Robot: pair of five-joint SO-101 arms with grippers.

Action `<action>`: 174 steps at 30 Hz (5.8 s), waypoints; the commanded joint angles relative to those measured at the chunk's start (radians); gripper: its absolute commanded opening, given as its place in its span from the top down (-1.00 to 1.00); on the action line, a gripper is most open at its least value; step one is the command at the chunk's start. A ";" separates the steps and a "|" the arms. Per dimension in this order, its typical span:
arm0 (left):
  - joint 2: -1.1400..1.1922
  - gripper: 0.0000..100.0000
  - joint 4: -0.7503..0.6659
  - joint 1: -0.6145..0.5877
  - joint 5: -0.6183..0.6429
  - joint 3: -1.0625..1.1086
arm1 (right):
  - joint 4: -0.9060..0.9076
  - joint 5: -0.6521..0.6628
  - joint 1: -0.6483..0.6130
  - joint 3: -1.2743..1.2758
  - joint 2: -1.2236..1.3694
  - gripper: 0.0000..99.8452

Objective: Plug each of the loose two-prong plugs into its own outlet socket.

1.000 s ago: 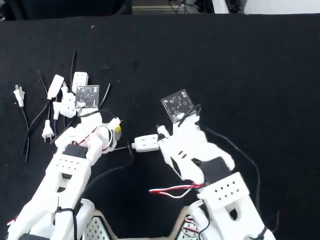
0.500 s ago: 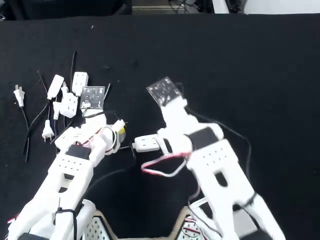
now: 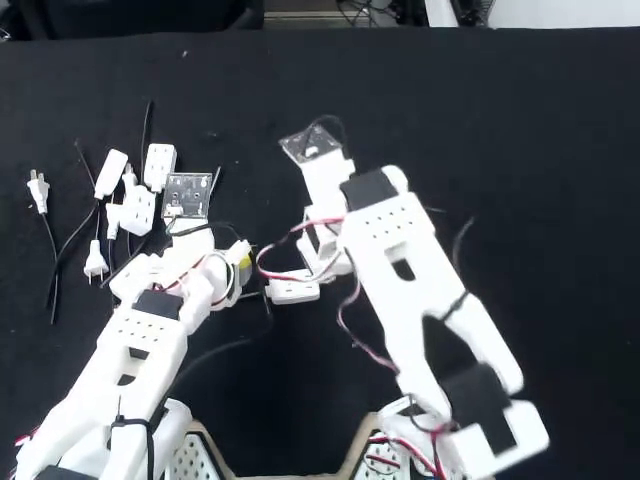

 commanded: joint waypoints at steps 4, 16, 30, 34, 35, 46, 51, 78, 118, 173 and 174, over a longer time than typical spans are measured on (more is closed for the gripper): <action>-0.006 0.60 -0.008 0.002 0.011 -0.010 | 0.081 -0.061 0.011 -0.139 0.091 0.98; -0.006 0.60 -0.008 0.002 0.011 -0.010 | 0.110 -0.187 0.011 -0.226 0.229 0.98; -0.006 0.60 -0.008 0.002 0.011 -0.010 | 0.141 -0.180 0.018 -0.222 0.248 0.98; -0.006 0.60 -0.008 0.002 0.011 -0.010 | 0.117 -0.180 0.015 -0.219 0.248 0.98; -0.006 0.60 -0.008 0.002 0.011 -0.010 | 0.109 -0.181 0.015 -0.217 0.248 0.98; -0.011 0.60 -0.008 0.002 0.011 -0.010 | 0.066 -0.141 0.017 -0.229 0.305 0.98; -0.014 0.60 -0.006 0.002 0.011 -0.010 | 0.066 -0.118 0.018 -0.231 0.348 0.98; -0.015 0.60 -0.008 0.002 0.011 -0.010 | 0.215 -0.170 -0.028 -0.430 0.395 0.98; -0.017 0.60 -0.008 0.002 0.011 -0.010 | 0.204 -0.238 -0.072 -0.398 0.444 0.98; -0.017 0.60 -0.008 0.001 0.011 -0.010 | 0.120 -0.290 -0.075 -0.381 0.549 0.98; -0.017 0.60 -0.008 0.001 0.011 -0.010 | 0.110 -0.290 -0.077 -0.372 0.549 0.98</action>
